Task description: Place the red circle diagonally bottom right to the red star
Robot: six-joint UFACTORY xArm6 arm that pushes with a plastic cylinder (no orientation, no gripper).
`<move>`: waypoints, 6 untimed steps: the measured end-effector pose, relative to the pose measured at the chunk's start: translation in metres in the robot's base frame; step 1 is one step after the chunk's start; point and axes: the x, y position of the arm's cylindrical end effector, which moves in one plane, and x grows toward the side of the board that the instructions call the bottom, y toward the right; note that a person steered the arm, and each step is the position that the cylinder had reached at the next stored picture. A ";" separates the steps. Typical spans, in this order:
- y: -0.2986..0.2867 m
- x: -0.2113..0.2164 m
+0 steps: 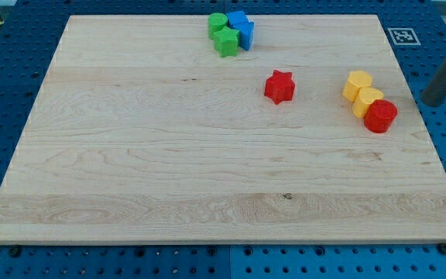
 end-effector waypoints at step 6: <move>-0.155 0.098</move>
